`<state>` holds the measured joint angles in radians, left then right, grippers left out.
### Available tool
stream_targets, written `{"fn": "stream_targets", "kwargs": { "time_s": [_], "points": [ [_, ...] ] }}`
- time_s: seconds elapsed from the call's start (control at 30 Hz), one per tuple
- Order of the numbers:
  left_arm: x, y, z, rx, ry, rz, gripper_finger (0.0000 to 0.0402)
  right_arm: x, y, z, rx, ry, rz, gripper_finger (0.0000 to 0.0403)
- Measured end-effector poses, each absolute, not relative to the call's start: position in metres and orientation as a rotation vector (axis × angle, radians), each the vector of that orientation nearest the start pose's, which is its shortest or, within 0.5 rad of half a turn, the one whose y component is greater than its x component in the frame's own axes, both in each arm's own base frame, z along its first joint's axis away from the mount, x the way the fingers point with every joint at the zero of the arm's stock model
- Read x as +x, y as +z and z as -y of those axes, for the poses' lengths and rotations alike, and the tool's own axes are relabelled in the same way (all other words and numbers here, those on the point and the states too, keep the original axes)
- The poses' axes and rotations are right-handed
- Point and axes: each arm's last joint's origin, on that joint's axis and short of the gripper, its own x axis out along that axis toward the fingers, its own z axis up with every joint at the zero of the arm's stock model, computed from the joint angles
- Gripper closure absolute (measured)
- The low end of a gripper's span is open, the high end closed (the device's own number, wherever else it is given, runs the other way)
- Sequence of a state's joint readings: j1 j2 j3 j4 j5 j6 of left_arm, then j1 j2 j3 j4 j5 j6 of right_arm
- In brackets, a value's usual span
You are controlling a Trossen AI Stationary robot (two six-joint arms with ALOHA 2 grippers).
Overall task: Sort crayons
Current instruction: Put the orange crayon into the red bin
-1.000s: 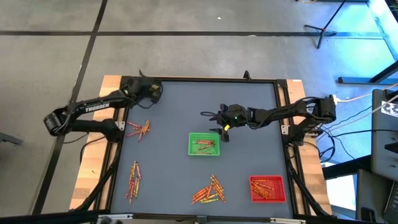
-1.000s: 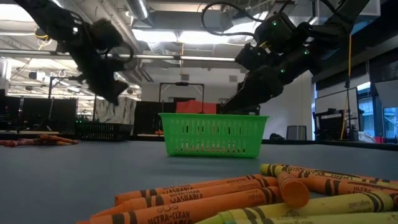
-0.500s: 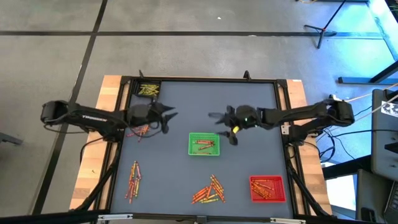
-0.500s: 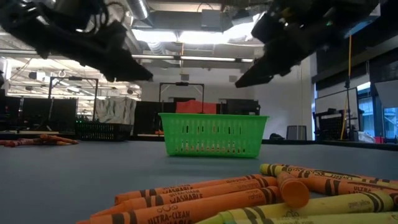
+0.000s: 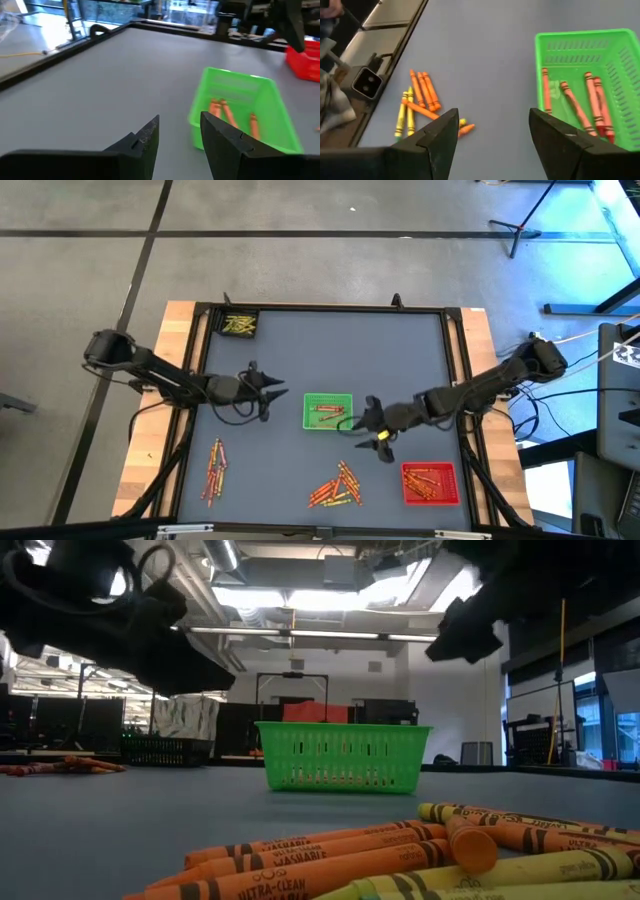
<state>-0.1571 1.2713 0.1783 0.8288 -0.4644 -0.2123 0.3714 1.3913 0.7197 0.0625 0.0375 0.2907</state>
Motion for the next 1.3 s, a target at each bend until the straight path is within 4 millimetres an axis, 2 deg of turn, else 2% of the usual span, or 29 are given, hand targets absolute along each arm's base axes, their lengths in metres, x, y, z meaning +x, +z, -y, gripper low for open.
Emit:
{"fn": "stream_targets", "kwargs": {
  "time_s": [0.13, 0.23, 0.37, 0.57, 0.8, 0.9, 1.3],
  "points": [
    [0.199, 0.139, 0.036, -0.141, 0.281, -0.193, 0.0274, 0.273, 0.21, -0.128, 0.151, 0.184, -0.7, 0.0165],
    [0.198, 0.139, 0.043, -0.069, 0.308, -0.175, 0.0274, 0.287, 0.21, -0.143, 0.176, 0.136, -0.801, 0.0165],
    [0.198, 0.146, 0.042, -0.03, 0.354, -0.122, 0.0274, 0.307, 0.211, -0.154, 0.262, 0.013, -0.948, 0.0165],
    [0.198, 0.146, 0.049, -0.06, 0.248, -0.126, 0.0274, 0.325, 0.194, -0.166, 0.407, -0.11, -1.163, 0.0165],
    [0.196, 0.146, 0.056, -0.085, 0.214, -0.125, 0.0274, 0.335, 0.16, -0.175, 0.569, -0.183, -1.301, 0.0165],
    [0.196, 0.146, 0.056, -0.083, 0.217, -0.125, 0.0274, 0.335, 0.151, -0.179, 0.596, -0.199, -1.327, 0.0165],
    [0.196, 0.146, 0.056, -0.076, 0.224, -0.126, 0.0274, 0.338, 0.146, -0.181, 0.572, -0.234, -1.292, 0.0165]
  ]
}}
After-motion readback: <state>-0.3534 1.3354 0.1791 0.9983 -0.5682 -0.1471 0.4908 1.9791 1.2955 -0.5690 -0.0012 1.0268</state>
